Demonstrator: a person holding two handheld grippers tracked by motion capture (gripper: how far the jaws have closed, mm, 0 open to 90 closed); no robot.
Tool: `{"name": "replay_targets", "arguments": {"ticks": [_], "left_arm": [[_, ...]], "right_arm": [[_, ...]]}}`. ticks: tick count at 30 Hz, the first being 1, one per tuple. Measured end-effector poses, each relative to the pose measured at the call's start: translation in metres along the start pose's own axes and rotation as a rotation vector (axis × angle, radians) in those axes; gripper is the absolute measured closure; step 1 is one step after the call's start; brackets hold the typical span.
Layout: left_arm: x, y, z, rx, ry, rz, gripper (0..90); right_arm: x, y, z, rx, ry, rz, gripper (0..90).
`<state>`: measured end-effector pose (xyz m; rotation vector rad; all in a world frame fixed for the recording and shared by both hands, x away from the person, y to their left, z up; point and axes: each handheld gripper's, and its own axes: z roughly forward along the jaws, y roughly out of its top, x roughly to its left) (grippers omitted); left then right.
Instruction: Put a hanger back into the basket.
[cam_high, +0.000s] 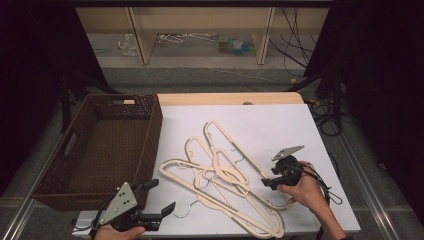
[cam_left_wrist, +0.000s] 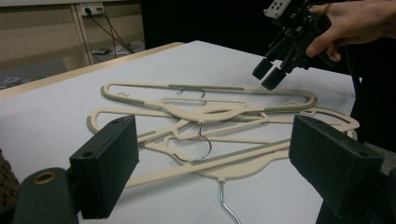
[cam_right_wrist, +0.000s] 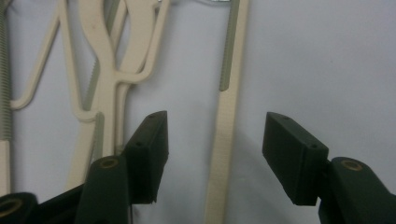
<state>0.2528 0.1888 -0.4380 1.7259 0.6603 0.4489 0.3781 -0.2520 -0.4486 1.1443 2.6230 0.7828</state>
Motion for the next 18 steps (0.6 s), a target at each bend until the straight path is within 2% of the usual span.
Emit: {"name": "replay_targets", "arguments": {"ticks": [1,2,3,4,5,6,8,9,11,18], "left_arm": [[0.000,0.000,0.000,0.000,0.001,0.000,15.9],[0.000,0.000,0.000,0.001,0.001,-0.001,15.9],[-0.001,-0.001,0.001,-0.008,0.002,-0.028,15.9],[-0.001,-0.001,0.001,-0.008,0.002,-0.028,15.9],[0.000,-0.001,0.001,-0.007,-0.003,-0.015,15.9],[-0.001,-0.001,0.001,-0.009,-0.003,-0.035,15.9],[-0.002,-0.001,0.001,-0.007,-0.001,-0.033,16.0],[0.000,-0.001,0.001,-0.005,-0.010,-0.005,16.0],[-0.001,-0.001,0.001,0.003,-0.006,-0.007,16.1],[-0.001,-0.001,0.001,0.006,-0.006,-0.004,16.1]], "right_arm": [[-0.002,0.004,0.004,0.040,0.010,0.000,45.9],[-0.002,0.004,0.004,0.040,0.010,0.000,45.9],[-0.003,0.007,0.008,0.056,0.013,-0.010,48.1],[-0.003,0.007,0.008,0.056,0.013,-0.010,48.1],[-0.005,0.010,0.013,0.078,0.014,-0.017,50.8],[-0.005,0.012,0.014,0.087,0.016,-0.021,52.8],[-0.005,0.013,0.016,0.094,0.020,-0.016,53.6],[-0.005,0.014,0.018,0.107,0.025,-0.011,55.1],[-0.007,0.015,0.023,0.140,0.023,0.002,57.8],[-0.008,0.019,0.025,0.160,0.016,-0.001,63.5]]}}
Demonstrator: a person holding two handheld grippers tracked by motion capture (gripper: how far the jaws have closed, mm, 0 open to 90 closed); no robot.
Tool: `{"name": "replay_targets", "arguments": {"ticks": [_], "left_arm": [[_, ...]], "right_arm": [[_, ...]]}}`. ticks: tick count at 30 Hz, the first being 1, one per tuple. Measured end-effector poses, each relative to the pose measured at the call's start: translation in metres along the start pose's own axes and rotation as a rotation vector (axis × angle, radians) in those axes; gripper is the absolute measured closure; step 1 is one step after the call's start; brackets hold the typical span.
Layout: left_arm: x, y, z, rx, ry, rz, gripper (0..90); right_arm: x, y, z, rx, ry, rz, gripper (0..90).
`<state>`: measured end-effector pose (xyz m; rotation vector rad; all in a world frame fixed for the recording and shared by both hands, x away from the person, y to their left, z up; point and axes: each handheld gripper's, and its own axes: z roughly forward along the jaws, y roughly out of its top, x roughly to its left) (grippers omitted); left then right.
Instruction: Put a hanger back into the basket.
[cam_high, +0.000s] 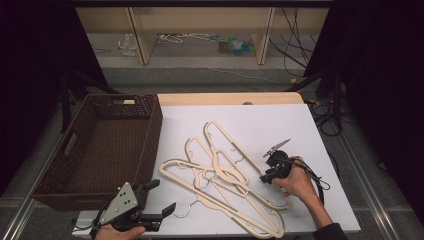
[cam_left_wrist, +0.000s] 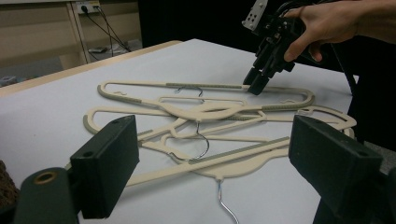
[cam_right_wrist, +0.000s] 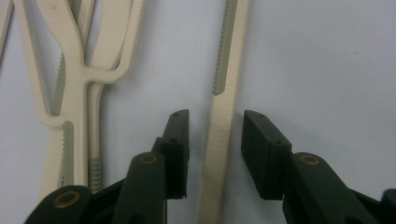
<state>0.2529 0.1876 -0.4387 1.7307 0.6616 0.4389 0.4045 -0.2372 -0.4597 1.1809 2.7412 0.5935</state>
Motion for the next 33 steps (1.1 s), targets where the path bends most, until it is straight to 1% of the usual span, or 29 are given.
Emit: {"name": "replay_targets", "arguments": {"ticks": [1,2,3,6,8,9,11,12,13,17,18,22,23,24,27,28,29,32,33], "left_arm": [[0.000,0.000,0.000,0.000,-0.004,0.007,16.1],[0.000,0.000,0.000,0.000,-0.004,0.007,16.1],[0.000,0.000,0.000,0.001,-0.004,0.006,16.1],[0.000,0.000,0.000,0.002,-0.004,0.005,16.0],[0.001,0.000,0.001,0.003,-0.004,0.005,16.0],[0.001,0.000,0.001,0.003,-0.004,0.005,16.0],[0.000,-0.001,0.001,0.005,-0.001,0.001,16.0],[0.000,-0.001,0.001,0.006,-0.001,0.003,16.1],[0.000,-0.001,0.001,0.006,-0.001,0.003,16.1],[0.000,0.000,0.001,0.004,-0.003,0.001,16.1],[0.001,0.000,0.001,0.004,-0.006,0.010,16.1],[0.001,0.000,0.001,0.005,-0.006,0.011,16.1],[0.000,0.000,0.001,0.004,-0.002,0.001,16.1],[0.000,0.000,0.001,0.004,-0.002,-0.003,16.1],[0.000,0.000,0.001,0.006,-0.001,-0.003,16.1],[0.000,0.000,0.001,0.006,-0.001,-0.003,16.1],[0.000,-0.001,0.002,-0.001,-0.006,0.003,16.1],[0.001,-0.001,0.002,-0.001,-0.007,0.004,16.1],[0.001,-0.001,0.002,-0.001,-0.013,0.013,16.1]], "right_arm": [[0.002,0.003,0.000,0.019,-0.016,-0.023,64.8],[0.003,0.004,0.000,0.025,-0.020,-0.025,65.5],[0.003,0.005,0.001,0.035,-0.030,-0.037,65.5],[0.003,0.008,0.001,0.052,-0.039,-0.041,71.6],[0.003,0.009,0.001,0.057,-0.042,-0.038,72.7],[0.002,0.009,0.002,0.060,-0.042,-0.048,73.4],[0.003,0.011,0.002,0.070,-0.048,-0.050,75.5],[0.003,0.012,0.003,0.068,-0.051,-0.059,75.7],[0.004,0.013,0.003,0.080,-0.054,-0.055,75.9],[0.004,0.015,0.003,0.084,-0.057,-0.063,76.3],[0.003,0.014,0.003,0.080,-0.052,-0.059,76.3],[0.003,0.015,0.003,0.082,-0.051,-0.058,76.0],[0.004,0.015,0.003,0.082,-0.050,-0.041,74.6],[0.003,0.016,0.004,0.074,-0.051,-0.041,74.1],[0.004,0.018,0.005,0.081,-0.059,-0.059,76.5],[0.004,0.018,0.005,0.081,-0.059,-0.059,76.5],[0.006,0.019,0.004,0.085,-0.072,-0.052,77.4],[0.006,0.020,0.004,0.078,-0.078,-0.050,78.4],[0.007,0.022,0.002,0.074,-0.077,-0.047,79.2]]}}
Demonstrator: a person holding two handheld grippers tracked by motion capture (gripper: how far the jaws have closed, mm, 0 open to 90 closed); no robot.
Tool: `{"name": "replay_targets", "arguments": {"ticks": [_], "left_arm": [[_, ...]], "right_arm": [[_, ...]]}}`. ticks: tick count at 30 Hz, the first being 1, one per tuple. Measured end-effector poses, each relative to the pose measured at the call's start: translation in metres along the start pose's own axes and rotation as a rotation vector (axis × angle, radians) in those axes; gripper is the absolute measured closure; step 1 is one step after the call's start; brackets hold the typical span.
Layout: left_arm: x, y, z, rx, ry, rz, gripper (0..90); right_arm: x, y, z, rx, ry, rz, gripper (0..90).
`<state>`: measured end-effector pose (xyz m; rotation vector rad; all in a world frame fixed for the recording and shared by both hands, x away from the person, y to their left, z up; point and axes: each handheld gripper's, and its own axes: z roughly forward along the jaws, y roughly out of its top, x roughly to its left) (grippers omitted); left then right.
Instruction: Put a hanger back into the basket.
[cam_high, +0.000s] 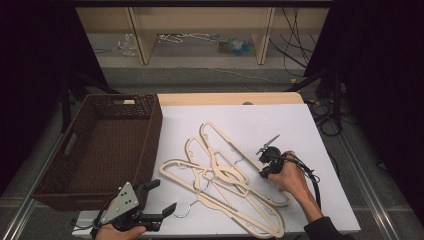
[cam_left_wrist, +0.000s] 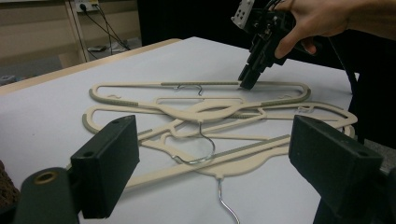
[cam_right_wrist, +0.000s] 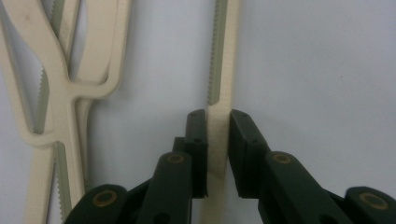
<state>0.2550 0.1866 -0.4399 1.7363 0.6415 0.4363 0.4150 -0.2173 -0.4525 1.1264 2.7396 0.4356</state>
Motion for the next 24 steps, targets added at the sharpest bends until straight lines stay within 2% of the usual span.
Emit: {"name": "replay_targets", "arguments": {"ticks": [6,8,10,11,12,13,14,16,17,18,20,21,24], "left_arm": [[-0.001,0.000,0.000,0.011,0.009,-0.007,16.2],[0.000,0.000,0.000,0.011,0.004,0.002,16.2],[-0.002,0.000,0.002,0.010,0.009,-0.011,16.2],[-0.002,0.000,0.004,0.023,0.015,0.005,16.2],[-0.002,0.000,0.004,0.023,0.015,0.005,16.2],[-0.004,0.000,0.008,0.041,0.016,0.030,16.2],[-0.006,0.000,0.012,0.045,0.004,0.029,16.3],[-0.007,0.001,0.020,0.067,0.010,0.102,16.5],[-0.007,0.001,0.020,0.067,0.010,0.102,16.7],[-0.010,0.000,0.030,0.095,0.010,0.151,18.1],[-0.011,0.001,0.040,0.120,0.003,0.167,19.1],[-0.011,0.001,0.040,0.120,0.003,0.167,18.9],[-0.009,0.002,0.063,0.168,-0.005,0.200,19.0]], "right_arm": [[0.004,0.005,-0.006,-0.012,0.005,-0.017,80.0],[0.006,0.007,-0.008,-0.009,0.004,-0.030,80.0],[0.007,0.008,-0.014,0.000,0.010,-0.045,80.1],[0.007,0.008,-0.016,-0.001,0.013,-0.052,80.1],[0.007,0.008,-0.018,0.001,0.013,-0.060,80.1],[0.008,0.009,-0.021,0.007,0.013,-0.067,80.1],[0.008,0.009,-0.022,0.012,0.006,-0.073,80.1],[0.009,0.009,-0.027,0.022,0.013,-0.078,80.2],[0.009,0.009,-0.027,0.022,0.013,-0.078,80.2],[0.009,0.008,-0.032,0.020,0.002,-0.101,80.2],[0.009,0.009,-0.037,0.020,-0.002,-0.111,80.2],[0.009,0.009,-0.039,0.021,-0.001,-0.116,80.2],[0.011,0.010,-0.044,0.022,-0.003,-0.128,80.2]]}}
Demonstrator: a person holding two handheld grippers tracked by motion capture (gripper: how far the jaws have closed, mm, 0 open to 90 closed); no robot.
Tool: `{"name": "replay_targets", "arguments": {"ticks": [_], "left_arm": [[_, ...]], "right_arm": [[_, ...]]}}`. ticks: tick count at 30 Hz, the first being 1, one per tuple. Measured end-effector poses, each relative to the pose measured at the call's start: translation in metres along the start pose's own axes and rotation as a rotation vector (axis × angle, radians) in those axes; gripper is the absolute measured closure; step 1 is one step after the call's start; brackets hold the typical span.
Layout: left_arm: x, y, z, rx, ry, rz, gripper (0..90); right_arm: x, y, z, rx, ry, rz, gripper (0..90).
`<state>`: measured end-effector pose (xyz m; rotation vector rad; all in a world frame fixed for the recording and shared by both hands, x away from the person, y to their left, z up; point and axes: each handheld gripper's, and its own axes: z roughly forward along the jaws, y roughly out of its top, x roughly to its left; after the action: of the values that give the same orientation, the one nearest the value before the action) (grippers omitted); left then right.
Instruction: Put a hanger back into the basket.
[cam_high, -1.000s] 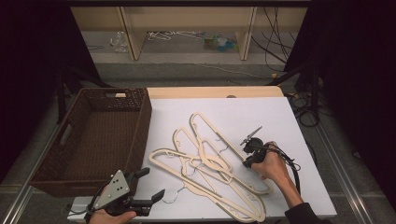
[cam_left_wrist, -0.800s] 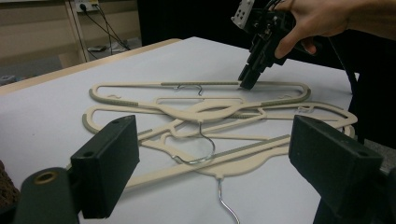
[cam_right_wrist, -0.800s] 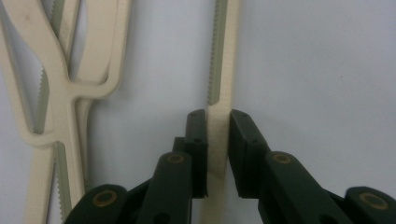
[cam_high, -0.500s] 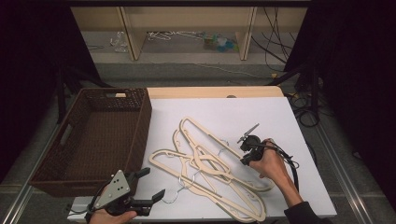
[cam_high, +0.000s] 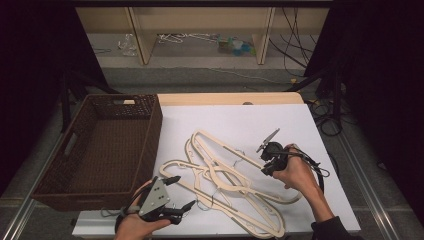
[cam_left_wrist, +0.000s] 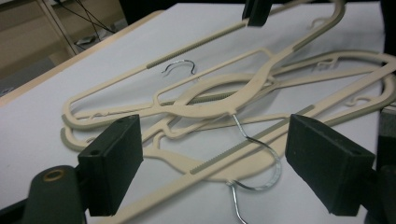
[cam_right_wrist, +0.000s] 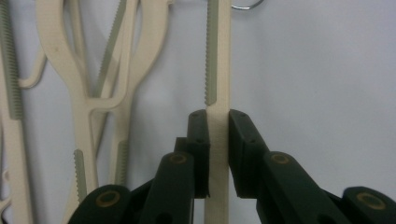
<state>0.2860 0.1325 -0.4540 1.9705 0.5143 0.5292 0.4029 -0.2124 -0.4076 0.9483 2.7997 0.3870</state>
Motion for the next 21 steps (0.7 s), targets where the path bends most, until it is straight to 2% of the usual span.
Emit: {"name": "replay_targets", "arguments": {"ticks": [1,2,3,4,5,6,7,10,11,13,14,15,17,18,21], "left_arm": [[0.001,0.000,0.007,0.019,-0.001,0.010,19.1],[0.003,0.000,0.023,0.067,-0.017,0.047,19.1],[0.003,-0.001,0.030,0.092,-0.009,0.073,19.5],[0.003,-0.001,0.030,0.092,-0.009,0.073,20.1],[0.005,-0.003,0.044,0.135,-0.010,0.102,20.2],[0.005,-0.004,0.049,0.150,-0.010,0.116,20.2],[0.006,-0.003,0.053,0.170,-0.007,0.147,20.6],[0.006,-0.002,0.064,0.197,0.003,0.171,21.0],[0.007,0.000,0.067,0.210,0.006,0.197,21.0],[0.006,0.001,0.071,0.199,0.006,0.198,22.0],[0.004,0.004,0.078,0.209,0.008,0.235,22.7],[0.004,0.004,0.078,0.209,0.008,0.235,22.7],[0.003,0.006,0.083,0.216,0.012,0.268,22.6],[0.002,0.006,0.085,0.225,-0.004,0.272,22.4],[0.001,0.007,0.091,0.233,-0.009,0.281,22.0]], "right_arm": [[0.002,0.001,-0.004,0.005,0.010,-0.007,80.1],[0.002,0.001,-0.005,0.003,0.016,-0.018,80.2],[0.003,0.001,-0.005,0.004,0.021,-0.016,80.1],[0.003,0.001,-0.006,0.008,0.023,-0.015,80.2],[0.003,0.001,-0.006,0.010,0.024,-0.016,80.1],[0.003,0.001,-0.007,0.014,0.026,-0.016,80.2],[0.003,0.001,-0.008,0.012,0.022,-0.026,80.2],[0.003,0.002,-0.012,0.001,0.029,-0.026,80.2],[0.004,0.002,-0.014,-0.003,0.028,-0.028,80.1],[0.004,0.003,-0.016,-0.002,0.032,-0.025,80.2],[0.005,0.003,-0.021,-0.015,0.034,-0.032,80.2],[0.005,0.003,-0.021,-0.015,0.034,-0.032,80.2],[0.005,0.003,-0.024,-0.018,0.031,-0.034,80.3],[0.005,0.003,-0.026,-0.024,0.036,-0.038,80.3],[0.004,0.003,-0.026,-0.021,0.033,-0.041,80.3]]}}
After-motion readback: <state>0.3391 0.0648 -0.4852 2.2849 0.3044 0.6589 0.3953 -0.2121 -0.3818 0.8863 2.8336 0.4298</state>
